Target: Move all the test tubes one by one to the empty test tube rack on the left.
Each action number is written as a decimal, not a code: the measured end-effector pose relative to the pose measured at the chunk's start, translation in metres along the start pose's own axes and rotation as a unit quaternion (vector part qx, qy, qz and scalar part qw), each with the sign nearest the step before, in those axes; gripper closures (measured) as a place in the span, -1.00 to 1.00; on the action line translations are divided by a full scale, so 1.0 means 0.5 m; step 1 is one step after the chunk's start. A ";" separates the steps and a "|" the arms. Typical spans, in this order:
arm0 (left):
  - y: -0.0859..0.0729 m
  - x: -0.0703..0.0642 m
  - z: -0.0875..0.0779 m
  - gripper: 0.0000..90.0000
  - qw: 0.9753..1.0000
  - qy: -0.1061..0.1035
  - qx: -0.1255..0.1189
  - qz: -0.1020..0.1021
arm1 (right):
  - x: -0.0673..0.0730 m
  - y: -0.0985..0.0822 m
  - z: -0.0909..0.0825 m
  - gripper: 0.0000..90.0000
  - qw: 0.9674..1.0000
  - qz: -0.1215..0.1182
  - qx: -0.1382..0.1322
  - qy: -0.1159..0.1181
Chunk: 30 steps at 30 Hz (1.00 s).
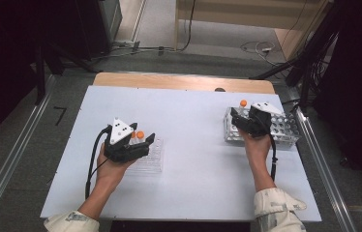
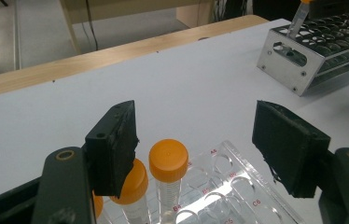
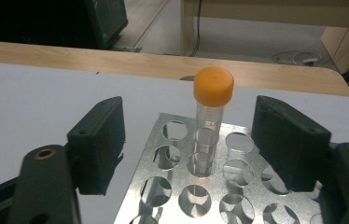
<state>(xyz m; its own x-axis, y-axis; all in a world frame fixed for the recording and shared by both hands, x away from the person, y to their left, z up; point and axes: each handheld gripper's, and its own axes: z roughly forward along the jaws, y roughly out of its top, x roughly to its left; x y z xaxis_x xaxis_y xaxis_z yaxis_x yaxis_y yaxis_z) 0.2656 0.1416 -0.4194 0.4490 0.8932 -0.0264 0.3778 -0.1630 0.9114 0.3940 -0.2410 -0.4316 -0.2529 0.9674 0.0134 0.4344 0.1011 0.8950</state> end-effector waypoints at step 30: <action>-0.004 -0.003 0.002 -0.29 1.000 0.000 0.001 0.000 | -0.007 -0.017 0.058 0.59 0.999 -0.003 0.008 -0.042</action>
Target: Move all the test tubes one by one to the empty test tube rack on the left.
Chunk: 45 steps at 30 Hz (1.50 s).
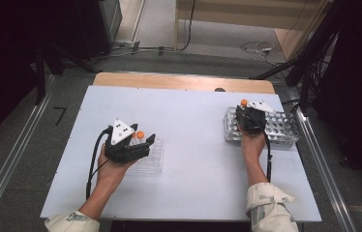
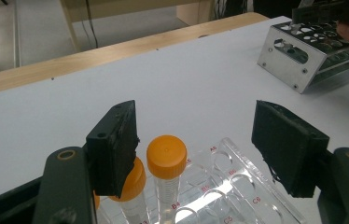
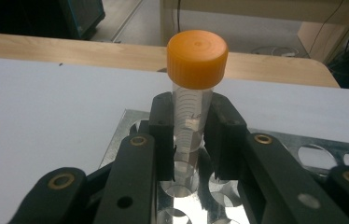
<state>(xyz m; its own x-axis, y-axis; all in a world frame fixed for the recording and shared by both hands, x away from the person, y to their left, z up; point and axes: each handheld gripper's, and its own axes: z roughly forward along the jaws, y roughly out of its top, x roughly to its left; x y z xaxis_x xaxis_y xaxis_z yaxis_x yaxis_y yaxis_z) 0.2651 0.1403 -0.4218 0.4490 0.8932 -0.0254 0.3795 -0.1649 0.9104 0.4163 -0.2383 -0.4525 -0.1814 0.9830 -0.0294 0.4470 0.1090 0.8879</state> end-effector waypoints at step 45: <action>0.012 -0.058 0.000 -0.59 0.999 -0.046 -0.004 -0.004 | 0.136 -0.027 -0.214 0.59 0.972 -0.110 -0.006 0.209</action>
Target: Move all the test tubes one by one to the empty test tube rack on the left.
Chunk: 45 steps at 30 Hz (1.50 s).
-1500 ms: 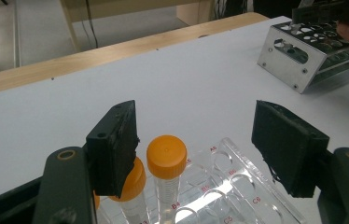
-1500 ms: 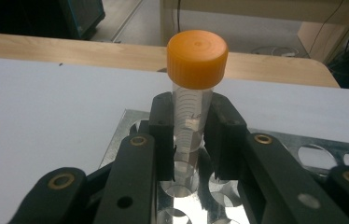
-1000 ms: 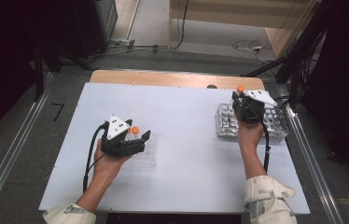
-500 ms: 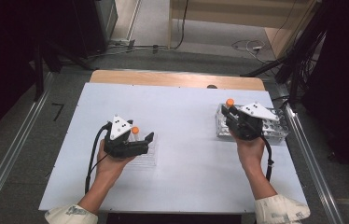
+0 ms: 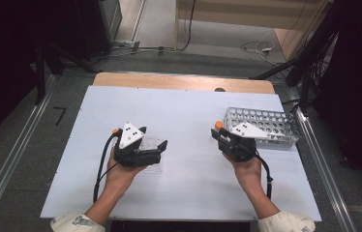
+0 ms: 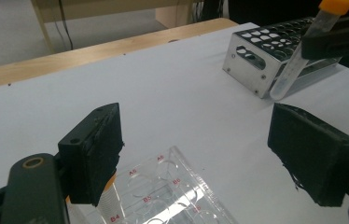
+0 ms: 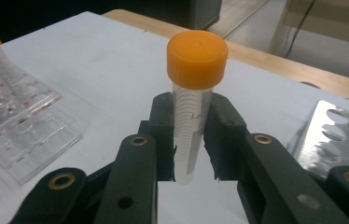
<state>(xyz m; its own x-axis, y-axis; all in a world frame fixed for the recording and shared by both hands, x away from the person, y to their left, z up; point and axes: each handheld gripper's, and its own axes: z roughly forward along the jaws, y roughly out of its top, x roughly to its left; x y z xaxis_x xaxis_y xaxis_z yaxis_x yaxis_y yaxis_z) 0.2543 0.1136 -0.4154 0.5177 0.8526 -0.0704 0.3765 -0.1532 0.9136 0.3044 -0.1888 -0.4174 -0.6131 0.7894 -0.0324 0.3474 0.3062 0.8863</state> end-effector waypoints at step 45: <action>-0.013 -0.079 0.029 0.54 0.994 -0.102 -0.002 0.046 | 0.177 -0.025 0.047 0.59 0.987 -0.071 0.044 0.135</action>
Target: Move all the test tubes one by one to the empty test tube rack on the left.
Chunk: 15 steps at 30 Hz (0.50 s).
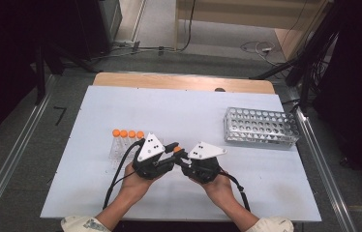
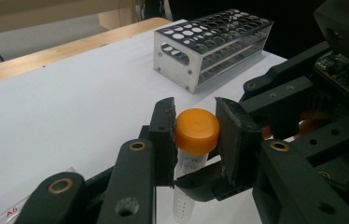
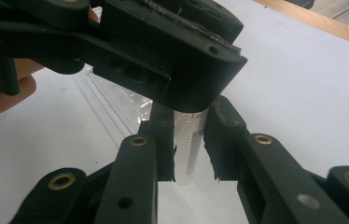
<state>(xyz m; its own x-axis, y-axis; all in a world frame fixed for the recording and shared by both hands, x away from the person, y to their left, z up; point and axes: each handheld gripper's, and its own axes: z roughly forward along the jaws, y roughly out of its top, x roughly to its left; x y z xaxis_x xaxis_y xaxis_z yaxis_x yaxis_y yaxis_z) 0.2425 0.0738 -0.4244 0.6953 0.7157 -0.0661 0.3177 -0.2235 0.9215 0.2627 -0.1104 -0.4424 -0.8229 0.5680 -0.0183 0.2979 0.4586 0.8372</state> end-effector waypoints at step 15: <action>0.001 0.001 -0.002 0.57 1.000 -0.002 0.000 -0.001 | 0.000 0.000 -0.001 0.57 1.000 0.005 -0.003 0.004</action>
<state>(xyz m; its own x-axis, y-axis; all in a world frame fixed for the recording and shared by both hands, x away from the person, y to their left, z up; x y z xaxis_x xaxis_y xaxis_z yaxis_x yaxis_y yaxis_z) 0.2423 0.0746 -0.4235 0.6977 0.7131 -0.0691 0.3185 -0.2223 0.9215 0.2624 -0.1107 -0.4422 -0.8240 0.5665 -0.0054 0.3035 0.4495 0.8402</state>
